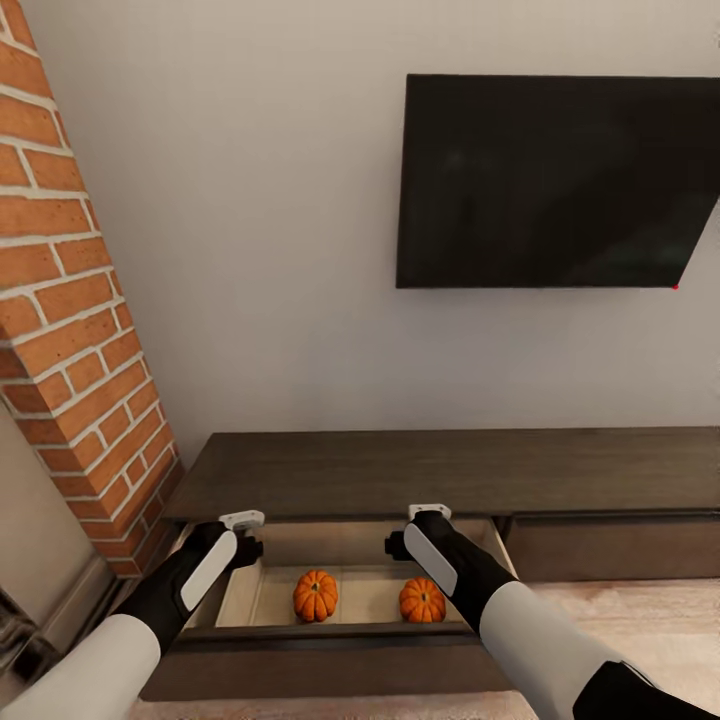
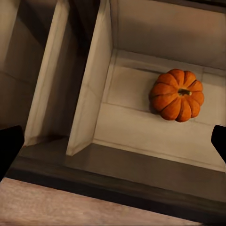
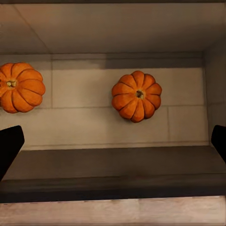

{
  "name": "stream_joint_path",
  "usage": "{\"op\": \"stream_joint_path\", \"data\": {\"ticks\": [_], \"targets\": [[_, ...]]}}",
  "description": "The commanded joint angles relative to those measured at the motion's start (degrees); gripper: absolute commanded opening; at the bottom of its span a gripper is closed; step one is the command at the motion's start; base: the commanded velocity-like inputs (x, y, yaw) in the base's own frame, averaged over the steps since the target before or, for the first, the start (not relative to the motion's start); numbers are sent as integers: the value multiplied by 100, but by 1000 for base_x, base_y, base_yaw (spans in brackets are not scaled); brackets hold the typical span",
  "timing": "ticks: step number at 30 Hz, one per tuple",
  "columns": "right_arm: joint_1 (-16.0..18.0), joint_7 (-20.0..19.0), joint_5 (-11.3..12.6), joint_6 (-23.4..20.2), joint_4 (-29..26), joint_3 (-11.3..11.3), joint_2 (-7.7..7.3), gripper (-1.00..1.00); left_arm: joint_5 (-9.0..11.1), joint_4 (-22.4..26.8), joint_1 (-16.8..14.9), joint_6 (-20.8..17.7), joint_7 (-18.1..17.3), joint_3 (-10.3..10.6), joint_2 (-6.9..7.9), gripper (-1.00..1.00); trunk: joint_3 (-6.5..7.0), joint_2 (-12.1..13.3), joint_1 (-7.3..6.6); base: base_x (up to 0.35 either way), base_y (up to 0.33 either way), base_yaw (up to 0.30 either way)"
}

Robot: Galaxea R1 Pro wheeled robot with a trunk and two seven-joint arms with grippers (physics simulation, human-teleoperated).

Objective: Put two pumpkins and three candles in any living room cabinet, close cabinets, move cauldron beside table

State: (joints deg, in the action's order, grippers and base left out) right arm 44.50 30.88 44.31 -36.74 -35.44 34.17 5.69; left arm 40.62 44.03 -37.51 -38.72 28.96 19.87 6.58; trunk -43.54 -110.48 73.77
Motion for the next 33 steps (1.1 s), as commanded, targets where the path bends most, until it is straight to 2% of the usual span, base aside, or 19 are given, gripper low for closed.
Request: {"op": "stream_joint_path", "data": {"ticks": [1, 9, 33], "targets": [[6, 58, 60, -3, -7, 30, -1, 100, 60, 9, -7, -8, 56, 36, 3, 100, -6, -3, -1, -51, 0, 0], [6, 58, 60, 17, -7, 19, 2, 100, 60, 44, -4, -13, 57, 34, -7, 100, -6, -3, -1, -65, 0, 0], [6, 67, 60, 26, 2, 44, 2, 100, 60, 80, -2, -25, 57, 26, -7, 100, -6, -3, -1, -298, 0, 0]]}}
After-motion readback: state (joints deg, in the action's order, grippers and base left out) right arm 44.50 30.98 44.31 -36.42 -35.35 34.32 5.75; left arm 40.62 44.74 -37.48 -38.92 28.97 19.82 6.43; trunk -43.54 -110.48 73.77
